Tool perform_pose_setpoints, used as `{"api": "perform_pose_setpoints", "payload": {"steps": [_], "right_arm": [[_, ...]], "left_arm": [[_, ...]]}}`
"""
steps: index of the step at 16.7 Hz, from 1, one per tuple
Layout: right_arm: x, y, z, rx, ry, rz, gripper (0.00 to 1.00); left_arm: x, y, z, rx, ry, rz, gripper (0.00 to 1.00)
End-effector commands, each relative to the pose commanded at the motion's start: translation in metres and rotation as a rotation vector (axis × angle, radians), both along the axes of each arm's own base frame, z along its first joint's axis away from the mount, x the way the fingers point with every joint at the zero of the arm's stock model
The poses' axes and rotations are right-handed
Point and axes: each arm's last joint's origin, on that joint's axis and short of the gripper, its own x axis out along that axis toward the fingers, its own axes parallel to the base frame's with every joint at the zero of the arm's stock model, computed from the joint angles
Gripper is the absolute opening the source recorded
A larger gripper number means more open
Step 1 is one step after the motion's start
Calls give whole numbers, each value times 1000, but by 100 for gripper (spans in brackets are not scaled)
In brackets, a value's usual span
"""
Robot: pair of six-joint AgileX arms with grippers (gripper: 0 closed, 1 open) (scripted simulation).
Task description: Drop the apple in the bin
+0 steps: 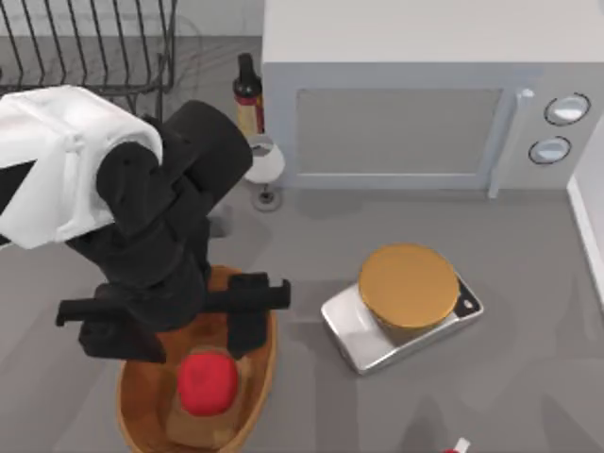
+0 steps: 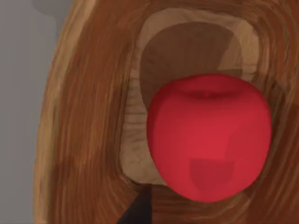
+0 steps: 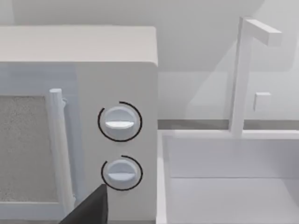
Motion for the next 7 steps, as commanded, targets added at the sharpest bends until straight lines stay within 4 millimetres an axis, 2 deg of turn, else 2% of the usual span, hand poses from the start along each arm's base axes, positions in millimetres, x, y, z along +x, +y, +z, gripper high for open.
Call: {"api": "perform_pose_setpoints", "payload": {"steps": [1, 2, 7], "right_arm": [[0, 0, 0, 0, 0, 0, 100], [0, 0, 0, 0, 0, 0, 100], [0, 0, 0, 0, 0, 0, 100]], "left_arm": [[0, 0, 0, 0, 0, 0, 98], [0, 0, 0, 0, 0, 0, 100], [0, 0, 0, 0, 0, 0, 100]]}}
